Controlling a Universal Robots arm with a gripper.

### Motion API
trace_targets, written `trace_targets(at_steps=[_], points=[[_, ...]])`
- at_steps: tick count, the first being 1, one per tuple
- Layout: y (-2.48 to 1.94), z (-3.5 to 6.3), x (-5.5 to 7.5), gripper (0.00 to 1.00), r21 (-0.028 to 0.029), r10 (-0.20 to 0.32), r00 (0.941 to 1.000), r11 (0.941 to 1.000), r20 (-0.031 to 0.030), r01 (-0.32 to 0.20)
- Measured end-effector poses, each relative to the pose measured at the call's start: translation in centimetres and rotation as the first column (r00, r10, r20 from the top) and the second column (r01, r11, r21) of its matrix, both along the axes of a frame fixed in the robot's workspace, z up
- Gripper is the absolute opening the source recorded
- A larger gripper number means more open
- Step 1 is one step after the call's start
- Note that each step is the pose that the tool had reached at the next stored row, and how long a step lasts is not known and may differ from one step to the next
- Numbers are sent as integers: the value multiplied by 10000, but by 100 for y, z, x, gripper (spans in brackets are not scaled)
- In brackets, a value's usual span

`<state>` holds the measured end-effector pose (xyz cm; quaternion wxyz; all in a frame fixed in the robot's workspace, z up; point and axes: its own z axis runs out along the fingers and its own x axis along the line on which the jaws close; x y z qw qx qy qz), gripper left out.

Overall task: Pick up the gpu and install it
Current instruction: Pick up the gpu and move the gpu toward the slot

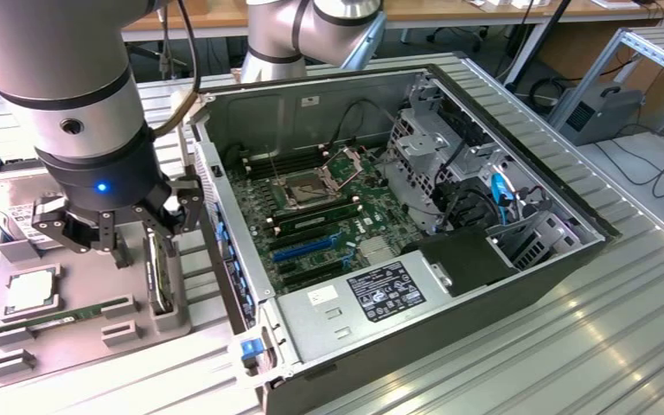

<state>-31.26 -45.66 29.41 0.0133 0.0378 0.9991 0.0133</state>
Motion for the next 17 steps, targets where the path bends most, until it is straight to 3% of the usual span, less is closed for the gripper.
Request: trace_targets(at_steps=[17], points=[[0,-48,0,54,0,0,10000,10000,0,0]])
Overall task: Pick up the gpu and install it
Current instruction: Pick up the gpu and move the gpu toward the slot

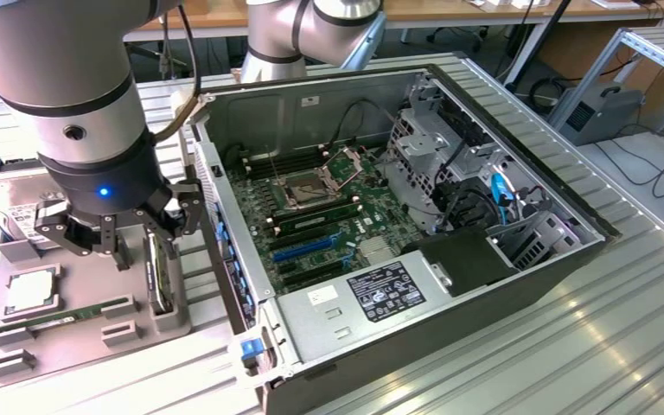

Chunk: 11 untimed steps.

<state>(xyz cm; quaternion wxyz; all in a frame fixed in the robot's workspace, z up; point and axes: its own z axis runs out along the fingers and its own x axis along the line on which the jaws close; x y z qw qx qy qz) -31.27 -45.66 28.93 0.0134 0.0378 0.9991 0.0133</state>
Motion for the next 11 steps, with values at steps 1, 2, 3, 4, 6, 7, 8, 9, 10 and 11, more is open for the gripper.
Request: trace_targets(at_steps=[1,2,3,4,6,7,8,9,10,11], points=[[0,-2,0,54,0,-2,10000,10000,0,2],[-1,-6,0,54,0,0,10000,10000,0,0],[-1,-11,0,54,0,-1,10000,10000,1,1],[-2,-15,0,54,1,-1,10000,10000,0,1],[11,-32,0,54,1,-1,10000,10000,1,1],[23,-34,0,54,1,0,10000,10000,2,0],[28,-34,0,54,1,-1,10000,10000,0,1],[36,-36,0,54,0,0,10000,10000,0,0],[43,-37,0,54,0,0,10000,10000,0,0],[49,-39,0,54,1,0,10000,10000,1,0]])
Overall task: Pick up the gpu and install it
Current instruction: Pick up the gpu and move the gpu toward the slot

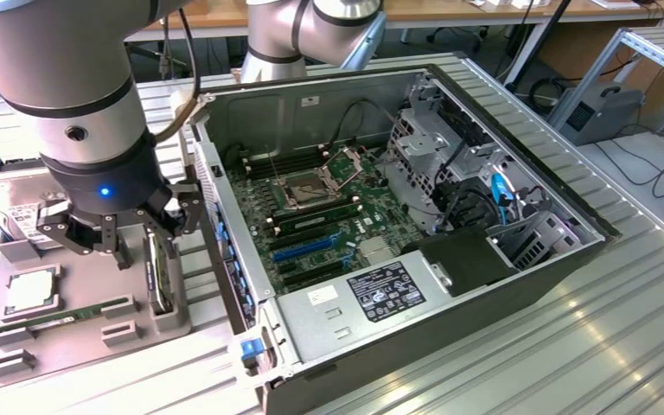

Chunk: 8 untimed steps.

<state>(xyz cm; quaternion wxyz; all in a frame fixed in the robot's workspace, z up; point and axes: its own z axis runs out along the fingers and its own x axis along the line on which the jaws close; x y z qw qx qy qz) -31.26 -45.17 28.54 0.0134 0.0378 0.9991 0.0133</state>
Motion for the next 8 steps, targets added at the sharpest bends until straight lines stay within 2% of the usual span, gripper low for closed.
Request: trace_targets(at_steps=[8], points=[[23,-24,0,54,-2,0,10000,10000,-3,0]])
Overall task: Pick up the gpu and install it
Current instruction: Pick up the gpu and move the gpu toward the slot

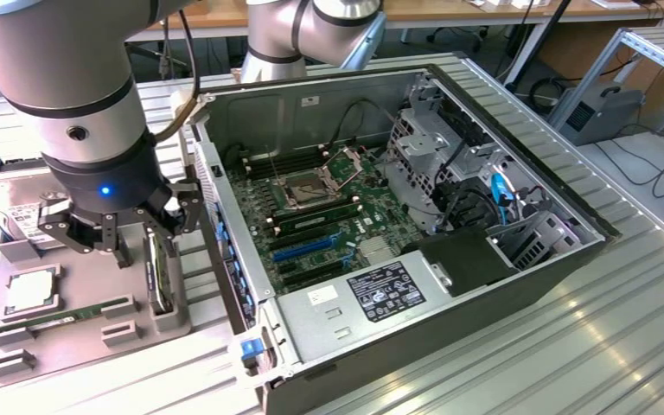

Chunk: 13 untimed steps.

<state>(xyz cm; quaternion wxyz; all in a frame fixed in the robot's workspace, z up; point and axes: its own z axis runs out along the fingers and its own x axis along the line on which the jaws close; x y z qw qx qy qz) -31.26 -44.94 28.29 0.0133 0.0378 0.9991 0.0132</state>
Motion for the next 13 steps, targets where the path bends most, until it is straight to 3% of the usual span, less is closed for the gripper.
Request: trace_targets(at_steps=[13], points=[[0,-24,0,54,2,0,10000,10000,2,0]])
